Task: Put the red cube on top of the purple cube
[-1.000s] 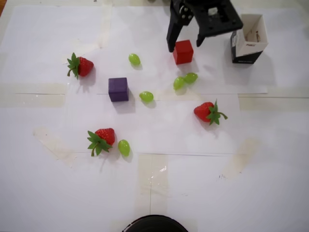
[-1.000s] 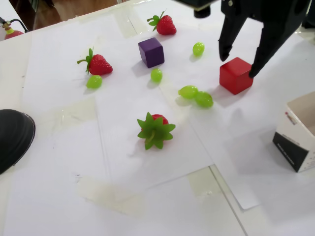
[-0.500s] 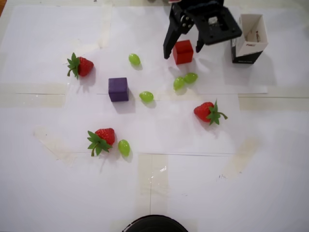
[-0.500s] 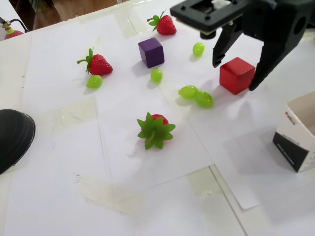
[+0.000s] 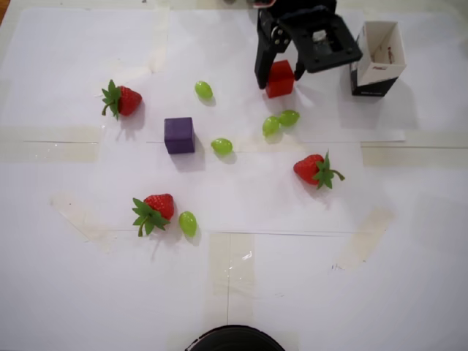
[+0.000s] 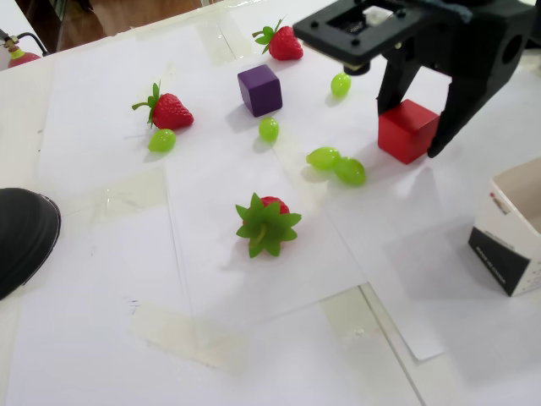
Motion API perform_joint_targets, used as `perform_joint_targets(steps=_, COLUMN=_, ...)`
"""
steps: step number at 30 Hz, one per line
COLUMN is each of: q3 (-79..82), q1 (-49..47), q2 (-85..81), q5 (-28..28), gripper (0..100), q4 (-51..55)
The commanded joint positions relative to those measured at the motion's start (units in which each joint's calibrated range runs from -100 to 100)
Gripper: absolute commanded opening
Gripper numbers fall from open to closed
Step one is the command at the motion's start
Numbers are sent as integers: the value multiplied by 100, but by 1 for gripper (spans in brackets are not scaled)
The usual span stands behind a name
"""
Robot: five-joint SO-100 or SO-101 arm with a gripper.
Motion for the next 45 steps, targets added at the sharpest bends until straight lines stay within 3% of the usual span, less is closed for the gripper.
perform_joint_targets(steps=1, q3=5, q1=99, q2=-15, q5=122, gripper=12, q4=5)
perform_joint_targets(steps=9, q3=-259, q1=276, q2=-6, q5=400, gripper=6, q4=201)
perform_joint_targets(steps=19, q3=-3032, q1=938, q2=157, q5=884, gripper=3, q4=2554)
perform_joint_targets(steps=24, q3=-4268, q1=1247, q2=364, q5=1026, gripper=3, q4=3134)
perform_joint_targets(steps=45, q3=-6686, q1=2364, q2=2384, q5=1431, gripper=3, q4=3265)
